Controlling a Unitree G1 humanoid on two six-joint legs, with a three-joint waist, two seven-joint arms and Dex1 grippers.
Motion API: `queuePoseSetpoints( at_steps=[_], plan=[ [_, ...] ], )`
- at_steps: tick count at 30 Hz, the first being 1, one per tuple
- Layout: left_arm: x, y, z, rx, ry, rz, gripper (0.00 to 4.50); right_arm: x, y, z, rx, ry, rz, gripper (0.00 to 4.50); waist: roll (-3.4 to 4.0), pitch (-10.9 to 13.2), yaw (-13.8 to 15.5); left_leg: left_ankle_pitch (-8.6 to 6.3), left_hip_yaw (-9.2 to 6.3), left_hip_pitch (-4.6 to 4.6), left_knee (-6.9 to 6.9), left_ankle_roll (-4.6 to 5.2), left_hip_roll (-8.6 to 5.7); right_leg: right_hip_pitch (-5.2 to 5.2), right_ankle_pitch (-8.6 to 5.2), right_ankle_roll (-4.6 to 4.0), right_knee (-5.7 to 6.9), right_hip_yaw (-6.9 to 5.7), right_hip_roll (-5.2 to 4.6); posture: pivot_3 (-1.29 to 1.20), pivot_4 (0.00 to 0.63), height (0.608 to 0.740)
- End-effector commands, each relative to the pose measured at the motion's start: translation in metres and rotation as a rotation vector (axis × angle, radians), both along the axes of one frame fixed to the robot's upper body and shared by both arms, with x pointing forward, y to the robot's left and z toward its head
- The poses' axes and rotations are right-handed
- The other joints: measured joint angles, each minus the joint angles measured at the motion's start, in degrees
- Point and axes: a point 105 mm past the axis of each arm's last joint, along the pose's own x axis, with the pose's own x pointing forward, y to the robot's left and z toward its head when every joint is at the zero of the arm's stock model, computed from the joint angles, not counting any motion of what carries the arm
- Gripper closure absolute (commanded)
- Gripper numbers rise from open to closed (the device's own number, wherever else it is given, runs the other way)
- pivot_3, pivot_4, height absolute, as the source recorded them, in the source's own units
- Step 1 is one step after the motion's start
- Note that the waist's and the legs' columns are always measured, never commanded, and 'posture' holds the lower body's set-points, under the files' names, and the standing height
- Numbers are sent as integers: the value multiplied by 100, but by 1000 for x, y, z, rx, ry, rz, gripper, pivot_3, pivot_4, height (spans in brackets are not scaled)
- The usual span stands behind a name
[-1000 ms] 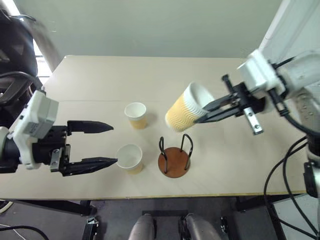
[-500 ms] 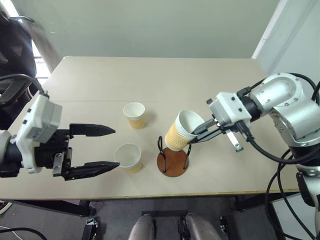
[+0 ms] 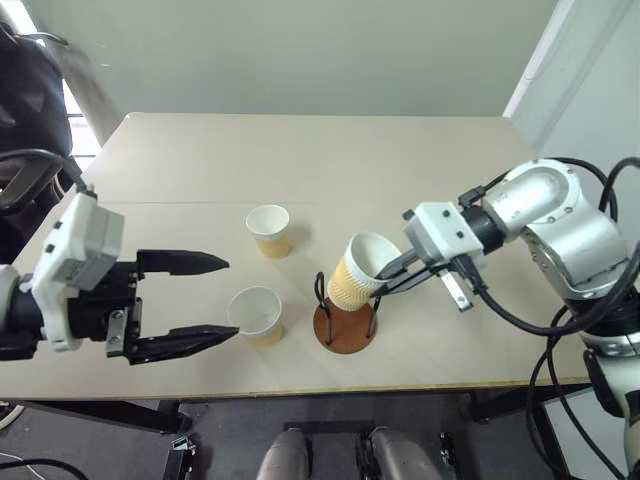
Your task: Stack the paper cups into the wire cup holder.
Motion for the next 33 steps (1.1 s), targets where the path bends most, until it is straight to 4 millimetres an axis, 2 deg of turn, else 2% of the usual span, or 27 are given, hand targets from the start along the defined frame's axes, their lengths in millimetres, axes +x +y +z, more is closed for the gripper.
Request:
queuePoseSetpoints(
  at_steps=[1, 6, 10, 14, 17, 19, 23, 26, 30, 33],
  plan=[
    [-3, 0, 6, 10, -32, -1, 0, 1, 3, 5, 9, -39, 4, 3256, 0, 0, 0, 0, 0, 0, 0, 0, 0, 0, 0, -1, 0, 0, 0, 0, 150, 740],
    [-2, 0, 4, 22, -21, -4, 0, 6, 2, 9, 16, -57, -17, 1430, 0, 0, 0, 0, 0, 0, 0, 0, 0, 0, -1, -4, 0, 0, 0, 0, 150, 740],
    [-1, 2, -9, 115, 27, -31, 0, 15, -12, 19, 19, -75, -67, 46, 1, 0, 2, 0, 0, -1, 0, -1, 1, -1, -1, -5, 0, 0, 0, 0, 150, 740],
    [7, 6, -39, 315, 74, -77, 0, 20, -50, 41, 71, -19, -175, 46, 0, 0, 44, -1, -1, -7, 1, -2, 0, -3, -1, -6, -7, 2, 0, 0, 150, 740],
    [11, 7, -61, 456, 85, -149, 0, 11, -80, 60, 146, 43, -235, 46, -1, -1, 83, -6, -1, -19, 3, -7, -4, -12, -2, -6, -10, 7, 0, 0, 150, 740],
    [12, 5, -67, 508, 87, -201, 0, 7, -90, 64, 169, 51, -271, 46, -9, -5, 82, -20, -1, -18, 2, -20, -2, -13, -6, -12, -9, 8, 0, 0, 150, 740],
    [25, -1, -73, 563, 20, -265, 0, 2, -97, 64, 182, 26, -327, 46, -11, -7, 42, -36, 0, -11, -1, -40, 6, -14, -12, -19, -4, -1, 5, 0, 150, 740],
    [37, -1, -79, 604, -13, -294, 0, -6, -95, 64, 201, 32, -341, 46, 2, 0, 35, -36, 1, -8, -5, -40, 9, -17, 10, 21, 0, -2, 5, 0, 150, 740],
    [42, 2, -88, 644, 1, -347, 0, -12, -96, 63, 200, 28, -372, 46, 2, 0, 28, -37, 1, -12, -7, -38, 18, -18, 9, 25, -4, -6, 8, 0, 150, 740],
    [46, -3, -92, 643, -11, -391, 0, -15, -98, 63, 197, 16, -400, 46, 1, 0, 37, -38, 2, -17, -5, -36, 18, -18, 10, 35, -10, -5, 9, 0, 150, 740]
  ],
)
